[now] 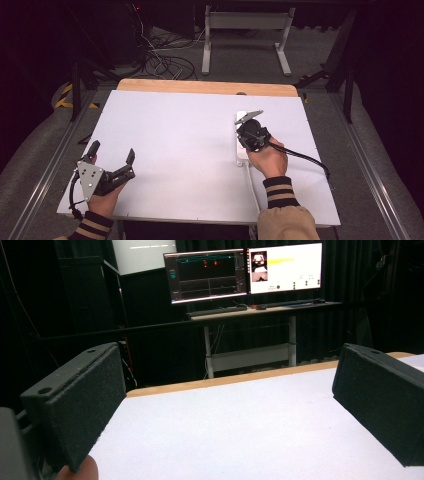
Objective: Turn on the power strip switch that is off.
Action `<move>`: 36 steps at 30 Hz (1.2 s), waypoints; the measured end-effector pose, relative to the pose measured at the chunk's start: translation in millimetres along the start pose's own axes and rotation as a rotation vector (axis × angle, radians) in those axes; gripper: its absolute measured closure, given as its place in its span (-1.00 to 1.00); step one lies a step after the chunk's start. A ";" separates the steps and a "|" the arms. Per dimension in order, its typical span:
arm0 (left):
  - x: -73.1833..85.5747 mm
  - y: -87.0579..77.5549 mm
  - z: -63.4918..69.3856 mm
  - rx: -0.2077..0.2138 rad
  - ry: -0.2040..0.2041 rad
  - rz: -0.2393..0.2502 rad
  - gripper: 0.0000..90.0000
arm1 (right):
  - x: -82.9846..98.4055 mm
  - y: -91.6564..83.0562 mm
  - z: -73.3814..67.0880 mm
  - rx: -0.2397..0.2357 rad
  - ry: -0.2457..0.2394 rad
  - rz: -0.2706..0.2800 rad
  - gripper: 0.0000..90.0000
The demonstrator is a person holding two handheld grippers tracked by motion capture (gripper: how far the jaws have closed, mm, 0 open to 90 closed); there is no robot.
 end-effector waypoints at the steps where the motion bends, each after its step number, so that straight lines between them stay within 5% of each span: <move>1: 0.1 0.1 0.2 0.000 -0.001 0.000 -0.98 | 2.6 4.3 0.6 0.005 0.005 -0.004 1.00; 11: 0.9 0.9 1.4 0.007 0.003 -0.008 -0.97 | 19.2 28.8 0.2 0.025 0.024 -0.045 1.00; 36: 3.6 3.3 3.7 0.022 -0.013 -0.024 -0.96 | 22.2 33.5 -4.0 0.040 0.075 0.002 1.00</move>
Point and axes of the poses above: each handheld gripper's, and its own axes: y roughly forward along the jaws, x roughly out of its underside, z roughly to its right, the point moved 9 cm from there along y, roughly forward along the jaws, and after that the axes turned 14 degrees about x, right-handed, at the moved point
